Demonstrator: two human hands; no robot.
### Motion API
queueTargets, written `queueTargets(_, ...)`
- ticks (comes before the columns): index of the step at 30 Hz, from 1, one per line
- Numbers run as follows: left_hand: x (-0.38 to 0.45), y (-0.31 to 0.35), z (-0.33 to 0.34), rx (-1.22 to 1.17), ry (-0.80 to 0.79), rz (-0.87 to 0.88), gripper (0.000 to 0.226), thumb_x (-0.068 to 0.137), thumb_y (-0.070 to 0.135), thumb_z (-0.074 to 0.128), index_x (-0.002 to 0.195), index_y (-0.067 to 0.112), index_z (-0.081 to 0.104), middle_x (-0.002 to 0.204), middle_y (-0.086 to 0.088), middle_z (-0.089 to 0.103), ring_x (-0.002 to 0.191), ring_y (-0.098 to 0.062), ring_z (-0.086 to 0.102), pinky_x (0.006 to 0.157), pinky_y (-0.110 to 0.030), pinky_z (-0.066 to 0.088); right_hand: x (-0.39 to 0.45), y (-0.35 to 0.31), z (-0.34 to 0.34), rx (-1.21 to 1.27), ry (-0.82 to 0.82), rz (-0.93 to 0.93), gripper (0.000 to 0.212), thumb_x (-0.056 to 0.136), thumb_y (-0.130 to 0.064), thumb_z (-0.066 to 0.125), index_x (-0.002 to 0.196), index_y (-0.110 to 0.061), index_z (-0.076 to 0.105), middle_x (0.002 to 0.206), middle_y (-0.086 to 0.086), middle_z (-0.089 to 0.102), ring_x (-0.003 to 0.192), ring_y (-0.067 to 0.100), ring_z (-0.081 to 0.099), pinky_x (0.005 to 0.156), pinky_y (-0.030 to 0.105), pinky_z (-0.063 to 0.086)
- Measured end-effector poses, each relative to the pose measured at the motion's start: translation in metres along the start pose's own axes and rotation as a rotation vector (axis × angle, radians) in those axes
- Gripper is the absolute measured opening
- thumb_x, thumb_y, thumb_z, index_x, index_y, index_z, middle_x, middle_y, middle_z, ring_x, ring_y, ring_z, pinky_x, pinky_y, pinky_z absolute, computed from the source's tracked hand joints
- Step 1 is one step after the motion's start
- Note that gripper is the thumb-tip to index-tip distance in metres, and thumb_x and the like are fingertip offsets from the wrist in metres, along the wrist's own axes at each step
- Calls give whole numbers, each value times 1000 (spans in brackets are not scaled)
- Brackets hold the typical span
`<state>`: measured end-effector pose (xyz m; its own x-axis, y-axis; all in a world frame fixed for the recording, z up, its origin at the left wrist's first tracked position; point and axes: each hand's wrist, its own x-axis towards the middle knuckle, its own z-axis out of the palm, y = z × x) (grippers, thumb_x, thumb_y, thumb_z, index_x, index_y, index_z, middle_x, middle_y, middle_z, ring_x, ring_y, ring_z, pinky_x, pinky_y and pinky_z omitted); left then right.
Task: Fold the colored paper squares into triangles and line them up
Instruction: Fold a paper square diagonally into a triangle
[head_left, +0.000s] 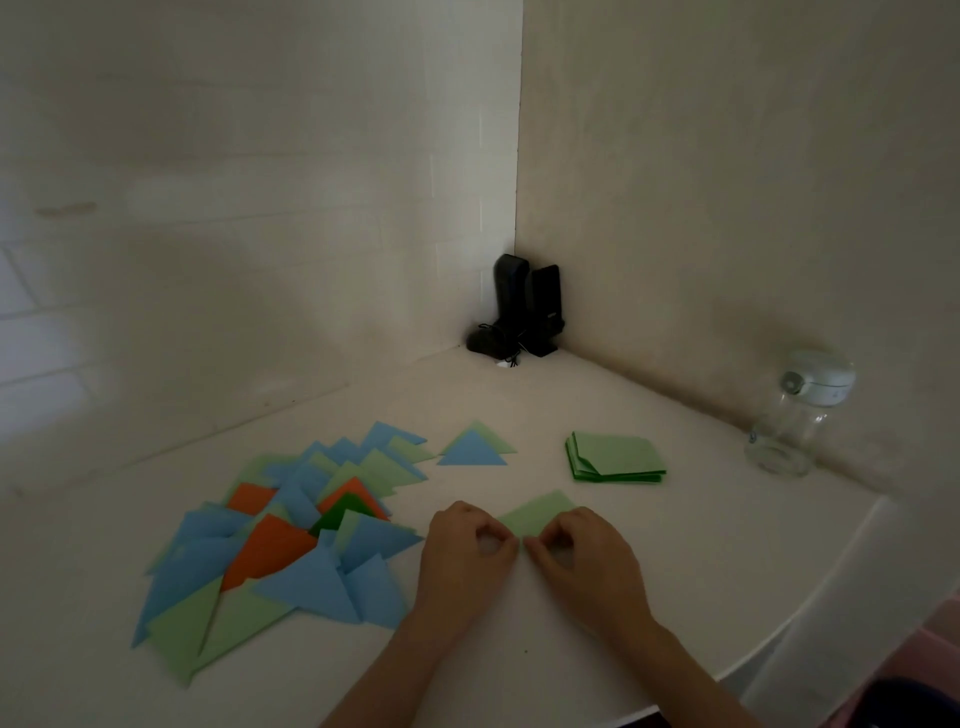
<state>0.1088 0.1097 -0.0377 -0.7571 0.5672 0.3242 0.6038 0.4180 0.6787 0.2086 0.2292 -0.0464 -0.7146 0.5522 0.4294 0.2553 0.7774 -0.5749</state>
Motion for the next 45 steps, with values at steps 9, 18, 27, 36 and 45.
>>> queueTargets(9, 2, 0, 2, -4, 5, -4, 30, 71, 29, 77, 63, 42, 51, 79, 16, 53, 86, -9, 51, 70, -9, 33, 6, -1, 1, -5, -78, 90, 28, 74, -44, 73, 76, -31, 48, 81, -13, 53, 76, 8, 52, 71, 26, 44)
queueTargets(18, 6, 1, -7, -72, -18, -57, 11, 69, 16, 77, 66, 23, 69, 75, 12, 60, 73, 0, 53, 66, -2, 35, 26, -3, -13, 86, -368, 233, 22, 76, -22, 71, 82, -32, 52, 92, -8, 53, 72, 0, 45, 61, 6, 32)
queueTargets(27, 0, -17, -8, -153, 40, 39, 22, 71, 5, 75, 69, 24, 63, 73, 6, 64, 77, -3, 58, 65, -7, 41, 13, -1, -12, 77, -255, 149, 16, 84, -38, 64, 94, -25, 68, 90, -8, 55, 75, 1, 51, 71, 8, 37)
queueTargets(36, -12, -20, -10, -155, 121, 289, 53, 59, -5, 43, 93, 31, 60, 98, 15, 58, 93, -8, 49, 77, -20, 43, 3, -2, -8, -87, -211, 17, 52, 81, -59, 26, 90, -22, 62, 88, -12, 49, 81, 11, 48, 74, 26, 38)
queueTargets(45, -10, -26, -4, -70, 53, 423, 14, 81, 19, 53, 88, 22, 65, 97, 8, 62, 95, -8, 51, 87, -14, 36, 4, 3, -18, -13, -294, -143, 47, 78, -59, 34, 88, -21, 60, 90, -14, 49, 86, 7, 47, 80, 36, 43)
